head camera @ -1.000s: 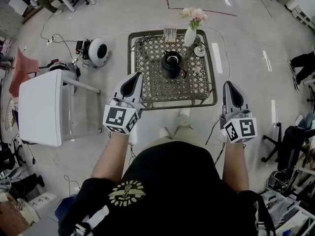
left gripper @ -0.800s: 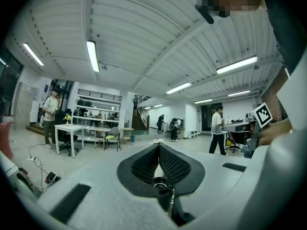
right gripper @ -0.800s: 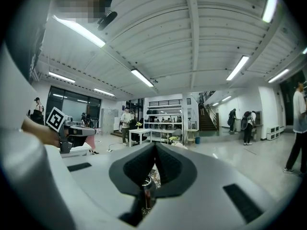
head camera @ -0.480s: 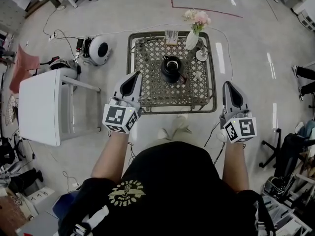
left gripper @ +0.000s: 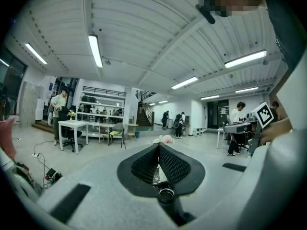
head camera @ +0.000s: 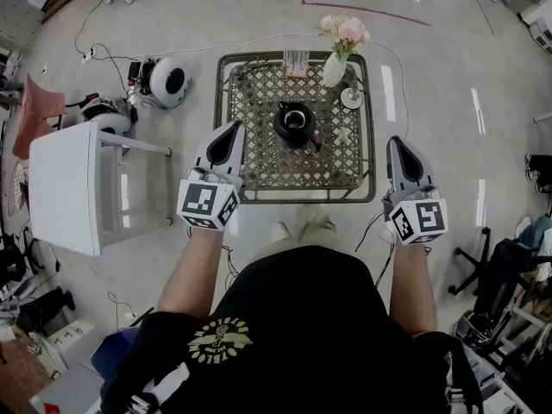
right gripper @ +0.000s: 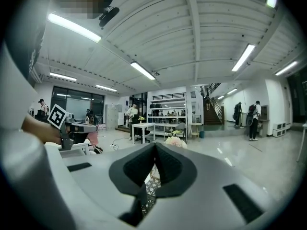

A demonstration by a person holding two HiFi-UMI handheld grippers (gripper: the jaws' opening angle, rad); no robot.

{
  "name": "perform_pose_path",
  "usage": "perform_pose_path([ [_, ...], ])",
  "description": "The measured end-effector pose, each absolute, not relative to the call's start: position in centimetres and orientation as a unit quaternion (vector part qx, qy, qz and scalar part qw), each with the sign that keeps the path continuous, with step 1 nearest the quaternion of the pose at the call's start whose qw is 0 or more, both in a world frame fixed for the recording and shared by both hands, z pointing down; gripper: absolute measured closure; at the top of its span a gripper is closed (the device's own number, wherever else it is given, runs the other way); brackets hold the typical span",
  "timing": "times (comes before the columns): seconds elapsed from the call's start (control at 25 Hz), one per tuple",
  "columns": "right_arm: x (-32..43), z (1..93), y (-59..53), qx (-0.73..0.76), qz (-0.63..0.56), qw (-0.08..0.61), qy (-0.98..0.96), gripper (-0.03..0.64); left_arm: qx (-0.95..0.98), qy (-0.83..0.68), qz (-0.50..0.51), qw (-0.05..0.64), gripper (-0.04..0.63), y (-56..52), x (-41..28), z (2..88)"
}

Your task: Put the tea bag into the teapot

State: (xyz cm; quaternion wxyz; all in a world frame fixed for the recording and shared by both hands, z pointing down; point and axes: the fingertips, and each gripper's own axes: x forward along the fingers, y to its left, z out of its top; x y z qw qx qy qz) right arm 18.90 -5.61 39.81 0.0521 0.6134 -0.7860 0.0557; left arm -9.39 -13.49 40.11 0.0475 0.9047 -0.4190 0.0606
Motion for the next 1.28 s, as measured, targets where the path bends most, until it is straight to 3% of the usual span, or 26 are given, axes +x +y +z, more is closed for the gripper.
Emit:
perform_pose_path([
  [1.16, 20.6, 55.9, -12.7, 0.565, 0.176, 0.13, -0.796, 0.607, 0.887, -0.435, 0.118, 0.097, 0.586, -18.6, -6.7, 50.3],
  [1.28, 20.6, 57.8, -13.1, 0.56, 0.192, 0.138, -0.794, 0.567, 0.885, -0.437, 0.122, 0.101, 0.586, -18.8, -6.6, 51.1],
])
